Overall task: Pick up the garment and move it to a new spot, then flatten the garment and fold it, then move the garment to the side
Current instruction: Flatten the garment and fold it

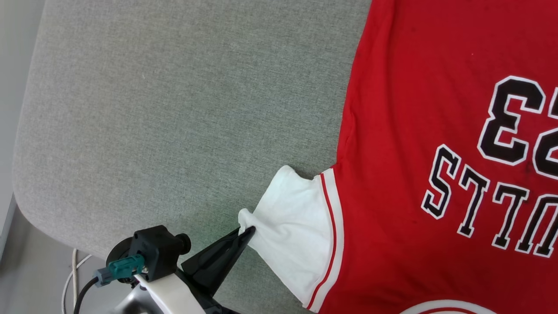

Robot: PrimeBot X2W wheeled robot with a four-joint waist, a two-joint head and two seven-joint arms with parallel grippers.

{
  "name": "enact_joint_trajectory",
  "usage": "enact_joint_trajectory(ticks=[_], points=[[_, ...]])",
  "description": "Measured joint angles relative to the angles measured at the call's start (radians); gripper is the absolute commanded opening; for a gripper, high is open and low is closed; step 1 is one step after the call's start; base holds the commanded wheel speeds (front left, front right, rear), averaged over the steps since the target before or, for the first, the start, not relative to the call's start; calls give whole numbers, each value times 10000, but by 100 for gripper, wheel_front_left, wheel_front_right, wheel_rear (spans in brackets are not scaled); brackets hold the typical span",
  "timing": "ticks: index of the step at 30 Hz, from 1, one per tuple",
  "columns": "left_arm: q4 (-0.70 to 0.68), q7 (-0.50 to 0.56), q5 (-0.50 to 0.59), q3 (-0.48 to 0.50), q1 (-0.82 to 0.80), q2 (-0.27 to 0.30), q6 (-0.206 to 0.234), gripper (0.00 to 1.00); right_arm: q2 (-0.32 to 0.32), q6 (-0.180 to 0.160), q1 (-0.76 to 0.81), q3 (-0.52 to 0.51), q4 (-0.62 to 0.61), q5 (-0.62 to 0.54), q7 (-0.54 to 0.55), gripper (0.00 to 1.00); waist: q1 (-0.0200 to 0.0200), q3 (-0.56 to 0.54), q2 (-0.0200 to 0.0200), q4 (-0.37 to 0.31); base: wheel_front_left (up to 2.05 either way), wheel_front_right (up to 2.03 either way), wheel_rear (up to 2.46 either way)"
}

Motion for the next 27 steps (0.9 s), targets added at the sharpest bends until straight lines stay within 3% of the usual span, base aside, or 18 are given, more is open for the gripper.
enact_joint_trajectory(ticks=[6, 7, 8, 9, 18, 27], points=[[111, -263, 13, 25, -105, -144, -15, 0, 161, 0, -102, -360, 128, -25, 355, 100, -1, 133, 0, 128, 0, 0, 0], [140, -322, 19, 46, -140, -159, -15, 0, 178, -2, -101, -353, 130, -23, 418, 90, -1, 130, 0, 133, 0, 0, 0], [163, -360, 44, 52, -144, -159, -15, 0, 176, -4, -96, -314, 119, -23, 510, 40, -1, 127, 0, 132, 0, 0, 0], [184, -389, 48, 54, -153, -171, -17, 0, 165, -4, -81, -278, 90, -13, 589, 2, -1, 125, 0, 129, 0, 0, 0], [357, -477, 63, 63, -182, -188, -27, 0, 316, 2, 480, -470, -2, 150, 654, 0, -1, -216, 0, -23, 0, 0, 0], [370, -360, 157, 159, -67, -44, 357, 0, 397, 2, 2072, -171, 27, 763, 522, 0, -1, -1154, 0, -564, 0, 0, 0]])
